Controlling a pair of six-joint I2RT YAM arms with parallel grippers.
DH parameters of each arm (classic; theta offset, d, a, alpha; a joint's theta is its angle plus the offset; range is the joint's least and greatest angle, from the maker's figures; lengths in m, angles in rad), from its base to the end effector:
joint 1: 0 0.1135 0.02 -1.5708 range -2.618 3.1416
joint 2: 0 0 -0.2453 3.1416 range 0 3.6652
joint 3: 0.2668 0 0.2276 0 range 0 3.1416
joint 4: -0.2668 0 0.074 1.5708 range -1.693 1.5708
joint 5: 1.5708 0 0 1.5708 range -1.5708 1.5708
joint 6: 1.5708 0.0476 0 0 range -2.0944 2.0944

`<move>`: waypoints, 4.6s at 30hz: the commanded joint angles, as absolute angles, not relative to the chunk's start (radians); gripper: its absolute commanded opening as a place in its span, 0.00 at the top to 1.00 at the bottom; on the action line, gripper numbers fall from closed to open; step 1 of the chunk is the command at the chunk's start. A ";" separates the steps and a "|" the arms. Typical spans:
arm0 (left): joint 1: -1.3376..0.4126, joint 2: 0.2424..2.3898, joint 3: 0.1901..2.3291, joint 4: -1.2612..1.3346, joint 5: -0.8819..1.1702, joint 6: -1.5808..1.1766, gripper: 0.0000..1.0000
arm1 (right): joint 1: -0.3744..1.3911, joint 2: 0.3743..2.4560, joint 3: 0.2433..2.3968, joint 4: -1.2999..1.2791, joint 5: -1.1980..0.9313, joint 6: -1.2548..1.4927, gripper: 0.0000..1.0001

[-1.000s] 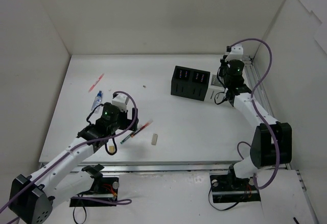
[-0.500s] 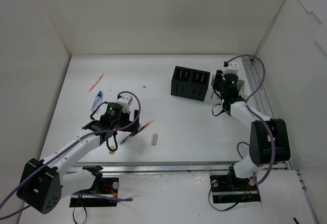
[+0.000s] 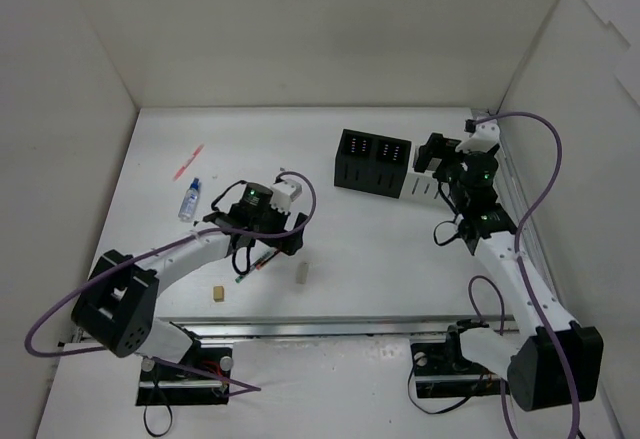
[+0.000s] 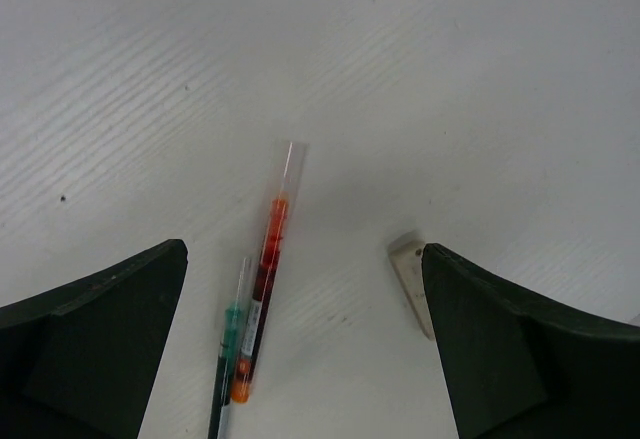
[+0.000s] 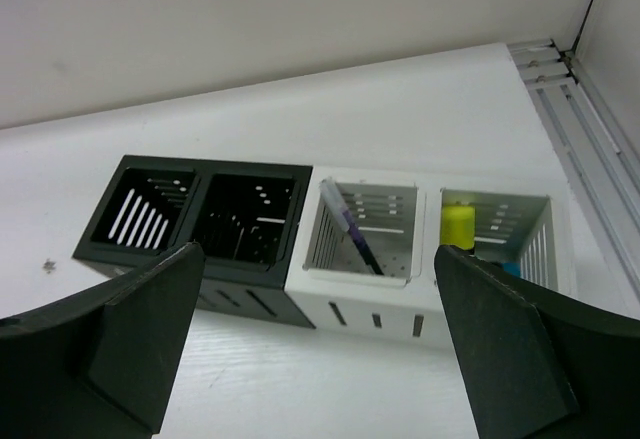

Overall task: Sort the stationery into containers
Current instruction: Place the pen in the storage box, then pick up the pen from the center of the board, then place the pen in the storage box.

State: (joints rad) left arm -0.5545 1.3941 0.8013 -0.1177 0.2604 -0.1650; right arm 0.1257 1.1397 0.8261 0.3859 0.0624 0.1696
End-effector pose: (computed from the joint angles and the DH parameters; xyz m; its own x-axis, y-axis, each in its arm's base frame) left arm 0.2345 -0.1597 0.2038 -0.6578 0.2207 -0.7202 0.5745 0.7654 -0.2902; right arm 0.2643 0.0304 0.3345 0.0599 0.1774 -0.9823 -0.0746 0.9821 0.1728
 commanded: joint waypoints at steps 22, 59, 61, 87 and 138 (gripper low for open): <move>-0.620 1.730 1.055 -0.225 0.215 -0.049 0.73 | 0.130 0.788 0.749 0.089 0.160 0.265 0.02; -0.647 1.066 0.845 0.549 0.426 -0.393 1.00 | 0.458 0.961 0.664 0.644 -0.669 0.287 0.02; -0.656 1.063 0.805 0.629 0.422 -0.434 1.00 | 0.511 1.003 0.684 0.696 -0.661 0.282 0.02; -0.696 1.023 0.684 0.779 0.368 -0.469 0.87 | 0.690 1.255 0.825 0.810 -0.519 0.207 0.90; -0.509 1.295 0.732 -0.238 0.026 -0.405 0.03 | 0.015 1.487 0.982 0.617 -0.265 -0.035 0.14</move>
State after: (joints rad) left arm -0.5159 1.2812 0.6888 -0.2825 -0.0250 -0.4362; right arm 0.0193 1.5780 0.9806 0.5632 -0.2256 -0.0685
